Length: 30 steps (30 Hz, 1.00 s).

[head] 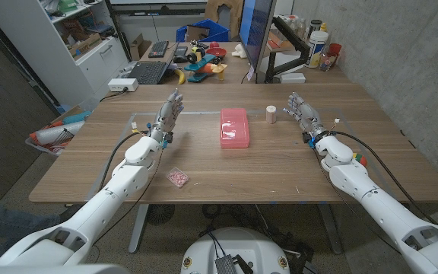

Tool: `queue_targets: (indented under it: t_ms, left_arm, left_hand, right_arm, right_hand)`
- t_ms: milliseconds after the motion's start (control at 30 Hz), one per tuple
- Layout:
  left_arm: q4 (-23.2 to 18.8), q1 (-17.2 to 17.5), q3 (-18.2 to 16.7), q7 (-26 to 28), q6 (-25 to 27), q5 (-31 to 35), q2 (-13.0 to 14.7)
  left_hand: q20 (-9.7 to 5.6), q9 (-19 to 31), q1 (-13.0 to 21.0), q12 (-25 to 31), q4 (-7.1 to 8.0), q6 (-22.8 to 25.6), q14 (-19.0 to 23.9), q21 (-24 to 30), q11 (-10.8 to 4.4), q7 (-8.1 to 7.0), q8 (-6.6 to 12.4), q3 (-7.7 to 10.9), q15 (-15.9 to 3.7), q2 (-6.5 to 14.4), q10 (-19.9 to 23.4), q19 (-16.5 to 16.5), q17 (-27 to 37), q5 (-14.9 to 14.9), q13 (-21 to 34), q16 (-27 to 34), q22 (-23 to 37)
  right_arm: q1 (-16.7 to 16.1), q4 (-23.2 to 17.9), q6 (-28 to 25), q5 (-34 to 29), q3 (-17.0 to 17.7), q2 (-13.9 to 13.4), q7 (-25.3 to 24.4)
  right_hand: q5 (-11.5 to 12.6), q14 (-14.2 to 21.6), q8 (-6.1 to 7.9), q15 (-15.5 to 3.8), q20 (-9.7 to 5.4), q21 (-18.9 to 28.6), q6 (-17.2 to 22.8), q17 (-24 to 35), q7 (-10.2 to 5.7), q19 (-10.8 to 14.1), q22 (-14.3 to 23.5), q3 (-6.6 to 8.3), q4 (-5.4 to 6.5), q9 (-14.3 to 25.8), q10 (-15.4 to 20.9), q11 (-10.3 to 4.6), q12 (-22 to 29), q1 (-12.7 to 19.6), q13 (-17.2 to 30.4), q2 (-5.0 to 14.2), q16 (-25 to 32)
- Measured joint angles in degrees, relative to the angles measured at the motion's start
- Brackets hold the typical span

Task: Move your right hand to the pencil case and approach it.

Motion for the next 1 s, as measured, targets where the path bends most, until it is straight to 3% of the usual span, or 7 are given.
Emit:
queue_targets:
  t_ms: [467,1000]
  left_arm:
    - [0.8,0.6,-11.2,-7.0,4.6,10.9,-9.9]
    - [1.4,0.6,-17.8,-12.4,7.2,18.0,-15.4]
  left_hand:
    - [0.30,0.0,0.0,0.2,0.00,0.0,0.0,-0.2,0.00,-0.01,0.00,0.00,0.00,0.0,0.0,-0.3,0.0,0.0,-0.2,0.0,0.0]
    - [0.29,0.0,0.3,0.2,-0.24,0.0,0.0,-0.5,-0.01,-0.02,0.00,0.24,0.00,0.3,0.0,-0.3,0.0,0.0,-0.2,0.0,0.0]
  right_arm:
    - [-0.5,0.8,-2.3,-5.7,5.2,3.8,3.2]
    - [-0.7,0.5,-3.5,-11.1,8.2,6.7,4.6]
  right_hand:
    - [0.0,0.6,0.00,-0.01,0.31,0.0,0.5,-0.2,-0.11,0.3,0.0,0.00,0.00,0.0,0.3,0.30,0.0,0.0,-0.2,0.00,0.0]
    - [0.0,0.6,0.00,-0.01,0.32,-0.3,0.5,-0.7,-0.11,0.3,0.0,-0.01,0.00,-0.2,0.5,0.09,0.0,0.0,-0.4,0.01,0.0]
